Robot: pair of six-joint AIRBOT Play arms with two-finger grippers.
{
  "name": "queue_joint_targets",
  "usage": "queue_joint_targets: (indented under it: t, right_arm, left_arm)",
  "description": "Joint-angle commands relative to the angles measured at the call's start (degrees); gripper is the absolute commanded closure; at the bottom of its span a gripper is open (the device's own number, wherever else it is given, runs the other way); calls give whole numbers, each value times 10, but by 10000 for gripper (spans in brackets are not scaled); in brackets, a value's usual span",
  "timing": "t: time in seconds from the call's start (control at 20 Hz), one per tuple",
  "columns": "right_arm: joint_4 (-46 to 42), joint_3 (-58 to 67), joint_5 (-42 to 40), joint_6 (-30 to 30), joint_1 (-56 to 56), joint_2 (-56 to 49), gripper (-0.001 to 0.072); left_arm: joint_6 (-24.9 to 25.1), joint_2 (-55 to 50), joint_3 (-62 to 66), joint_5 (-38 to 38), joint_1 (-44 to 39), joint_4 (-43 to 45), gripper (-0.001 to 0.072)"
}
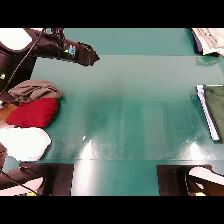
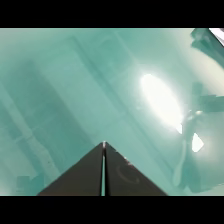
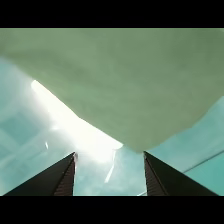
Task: Fold the shirts.
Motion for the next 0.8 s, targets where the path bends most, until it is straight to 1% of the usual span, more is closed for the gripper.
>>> queue_joint_targets:
  t: [0.0, 0.15, 0.2, 0.25, 0.35, 0.4, 0.55, 0.75]
  right_arm:
    - [54, -30, 11, 8, 26, 15, 228]
    - [140, -30, 17, 8, 97, 16, 237]
    - [154, -30, 13, 7, 130, 16, 289]
    - [156, -30, 8, 7, 165, 16, 369]
    - [154, -30, -12, -6, 236, 16, 660]
    - [154, -30, -25, -16, 269, 16, 689]
    - [134, -30, -62, -23, 348, 16, 689]
    - [107, -30, -69, -24, 399, 16, 689]
  left_arm:
    - [0, 0, 0, 2, 0, 2, 681]
    - [-1, 0, 0, -3, 0, 2, 681]
    - [-1, 0, 0, -10, 0, 1, 681]
    - [-1, 0, 0, -6, 0, 1, 681]
    - [-1, 0, 0, 8, 0, 1, 681]
    - [-1, 0, 0, 15, 0, 1, 681]
    - [-1, 0, 0, 39, 0, 1, 681]
    - [-1, 0, 0, 57, 0, 1, 681]
